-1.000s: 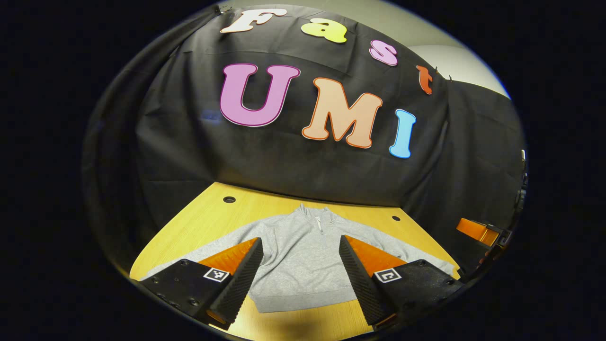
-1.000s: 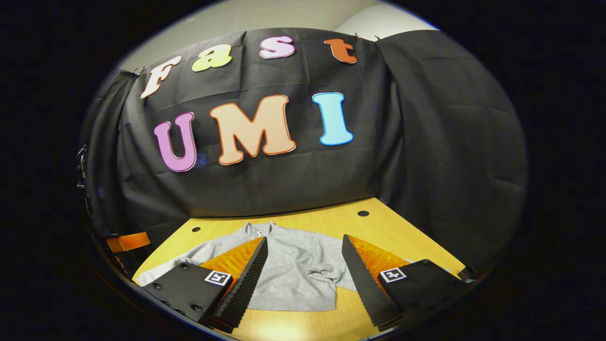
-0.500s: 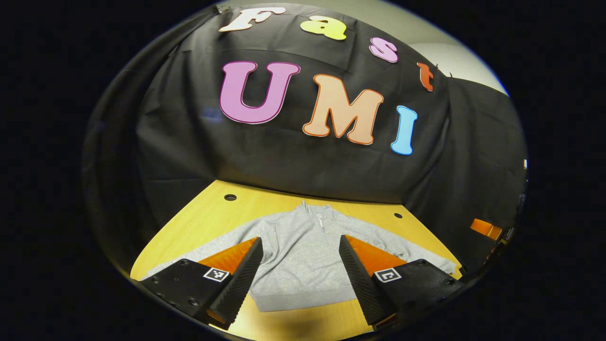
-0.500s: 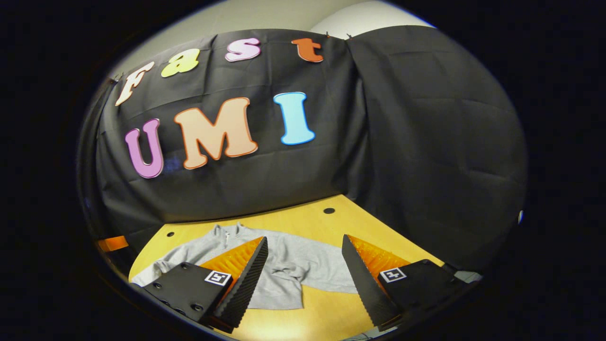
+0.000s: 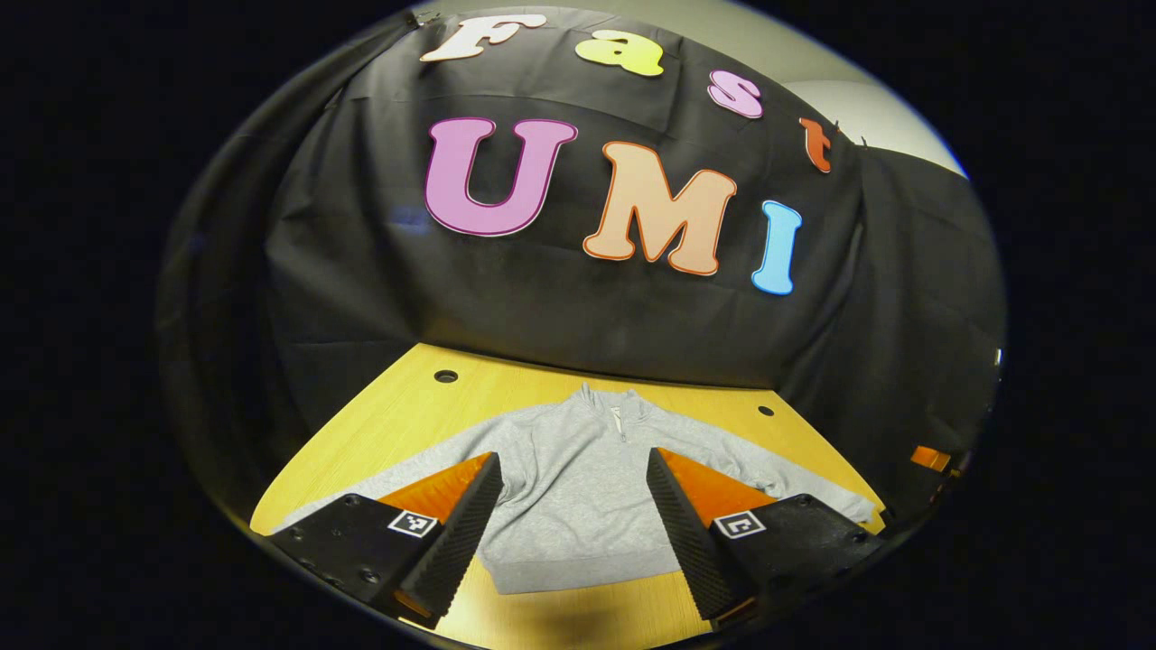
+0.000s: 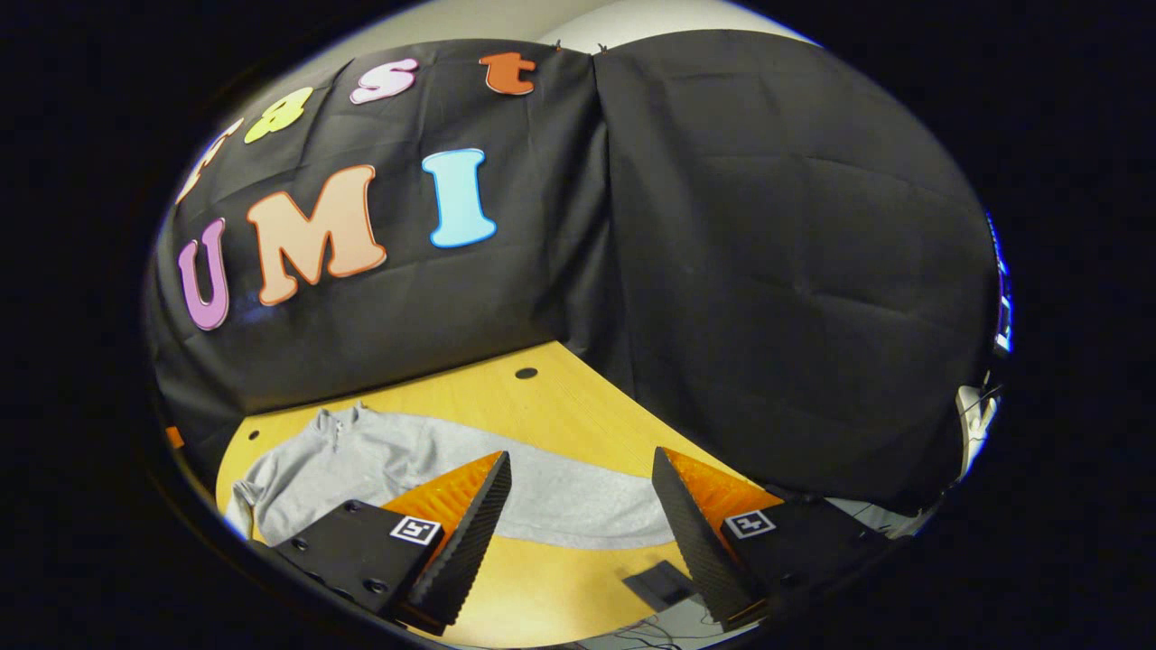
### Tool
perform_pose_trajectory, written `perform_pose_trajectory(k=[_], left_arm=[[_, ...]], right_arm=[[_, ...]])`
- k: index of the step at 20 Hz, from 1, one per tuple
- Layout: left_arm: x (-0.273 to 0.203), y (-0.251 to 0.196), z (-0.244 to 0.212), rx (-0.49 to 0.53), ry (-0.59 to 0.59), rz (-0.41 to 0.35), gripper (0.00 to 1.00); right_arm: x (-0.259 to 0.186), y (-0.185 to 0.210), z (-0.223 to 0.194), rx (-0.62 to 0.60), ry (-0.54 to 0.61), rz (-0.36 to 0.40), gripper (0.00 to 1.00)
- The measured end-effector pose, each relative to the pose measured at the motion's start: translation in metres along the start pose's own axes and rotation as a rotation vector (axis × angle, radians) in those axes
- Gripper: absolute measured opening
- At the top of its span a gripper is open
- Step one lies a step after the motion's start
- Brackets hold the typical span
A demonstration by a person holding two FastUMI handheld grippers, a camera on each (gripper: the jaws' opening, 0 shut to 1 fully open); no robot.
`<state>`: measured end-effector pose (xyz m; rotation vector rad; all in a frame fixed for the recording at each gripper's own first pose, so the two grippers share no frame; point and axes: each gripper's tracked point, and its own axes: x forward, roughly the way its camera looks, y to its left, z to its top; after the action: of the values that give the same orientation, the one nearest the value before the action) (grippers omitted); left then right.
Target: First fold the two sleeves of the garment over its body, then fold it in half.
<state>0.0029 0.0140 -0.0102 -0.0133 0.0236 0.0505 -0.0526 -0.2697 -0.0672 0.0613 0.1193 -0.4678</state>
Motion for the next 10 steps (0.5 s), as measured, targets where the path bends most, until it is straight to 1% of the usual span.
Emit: perform_pose_trajectory(k=[1,3,4,5,10], left_arm=[[0.000,0.001,0.000,0.001,0.000,0.005,0.94],[-0.001,0.002,-0.002,0.007,0.004,0.018,0.94],[-0.002,0.003,-0.002,0.014,0.007,0.024,0.94],[-0.002,0.002,-0.003,0.021,0.010,0.028,0.94],[0.002,-0.002,-0.002,0.036,0.004,0.036,0.94]], right_arm=[[0.006,-0.007,-0.008,-0.008,0.019,-0.001,0.98],[0.021,-0.018,-0.023,-0.008,0.052,0.007,0.98],[0.030,-0.022,-0.032,-0.002,0.073,0.015,0.95],[0.037,-0.027,-0.040,0.002,0.093,0.022,0.98],[0.072,-0.057,-0.089,-0.004,0.206,0.017,0.98]])
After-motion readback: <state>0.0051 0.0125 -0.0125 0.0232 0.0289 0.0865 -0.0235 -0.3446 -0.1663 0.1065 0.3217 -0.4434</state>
